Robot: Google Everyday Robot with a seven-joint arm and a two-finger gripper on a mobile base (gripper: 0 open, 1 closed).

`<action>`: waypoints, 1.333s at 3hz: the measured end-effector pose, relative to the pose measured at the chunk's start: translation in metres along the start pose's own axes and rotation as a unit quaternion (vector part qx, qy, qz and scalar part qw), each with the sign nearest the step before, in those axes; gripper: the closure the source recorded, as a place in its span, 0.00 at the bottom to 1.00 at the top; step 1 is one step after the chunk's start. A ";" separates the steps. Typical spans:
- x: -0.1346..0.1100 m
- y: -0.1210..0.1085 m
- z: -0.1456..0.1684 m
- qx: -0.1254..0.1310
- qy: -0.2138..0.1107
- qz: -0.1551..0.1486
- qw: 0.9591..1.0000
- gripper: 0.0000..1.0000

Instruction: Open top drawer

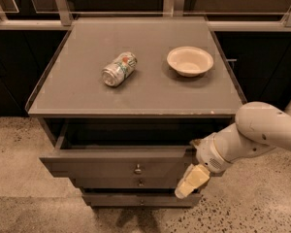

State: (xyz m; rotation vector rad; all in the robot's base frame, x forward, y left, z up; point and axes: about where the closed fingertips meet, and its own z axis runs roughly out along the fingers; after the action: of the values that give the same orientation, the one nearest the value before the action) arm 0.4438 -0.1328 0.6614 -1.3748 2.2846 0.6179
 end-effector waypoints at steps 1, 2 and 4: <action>0.004 0.029 -0.026 -0.017 0.030 0.011 0.999 0.00; 0.004 0.029 -0.026 -0.017 0.030 0.011 0.999 0.00; -0.016 0.001 -0.025 0.001 -0.013 0.012 1.000 0.00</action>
Offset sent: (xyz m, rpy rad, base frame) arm -0.0228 -0.0052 0.0178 -0.0299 0.0472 0.0043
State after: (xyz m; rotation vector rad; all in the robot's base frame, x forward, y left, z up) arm 0.4470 -0.1347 0.6910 -1.3330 2.2846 0.6381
